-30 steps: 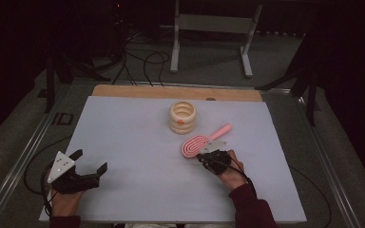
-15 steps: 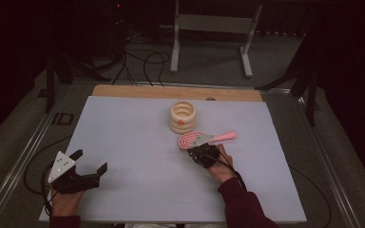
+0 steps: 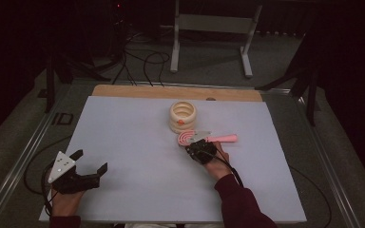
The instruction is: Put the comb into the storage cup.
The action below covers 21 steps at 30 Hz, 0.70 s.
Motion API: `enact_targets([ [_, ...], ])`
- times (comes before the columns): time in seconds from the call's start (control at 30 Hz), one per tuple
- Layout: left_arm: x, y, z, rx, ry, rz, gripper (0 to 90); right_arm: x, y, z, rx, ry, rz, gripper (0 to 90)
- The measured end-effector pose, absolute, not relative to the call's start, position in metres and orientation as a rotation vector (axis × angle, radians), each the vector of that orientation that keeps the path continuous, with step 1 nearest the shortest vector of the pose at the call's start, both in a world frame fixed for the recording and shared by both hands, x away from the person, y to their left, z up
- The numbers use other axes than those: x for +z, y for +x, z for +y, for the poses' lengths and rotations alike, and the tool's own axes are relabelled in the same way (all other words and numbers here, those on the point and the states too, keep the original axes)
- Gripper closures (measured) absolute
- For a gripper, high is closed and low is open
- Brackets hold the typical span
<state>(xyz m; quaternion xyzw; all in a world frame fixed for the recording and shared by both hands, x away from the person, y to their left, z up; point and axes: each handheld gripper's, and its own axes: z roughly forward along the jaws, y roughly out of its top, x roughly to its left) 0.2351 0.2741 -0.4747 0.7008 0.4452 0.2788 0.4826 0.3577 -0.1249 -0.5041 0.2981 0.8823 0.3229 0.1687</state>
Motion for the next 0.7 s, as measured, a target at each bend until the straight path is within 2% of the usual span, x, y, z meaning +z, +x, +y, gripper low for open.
enact_targets([
  [0.2,-0.475,0.235,0.274,0.679,1.710,1.084,0.0,-0.504,0.358,-0.126,0.926,0.841,2.513,89.7],
  [0.53,-0.475,0.235,0.274,0.680,1.709,1.083,0.0,-0.498,0.352,-0.131,0.983,0.830,2.510,82.5],
  [0.7,-0.475,0.234,0.275,0.680,1.704,1.085,0.0,-0.487,0.347,-0.142,1.080,0.834,2.477,70.4],
])
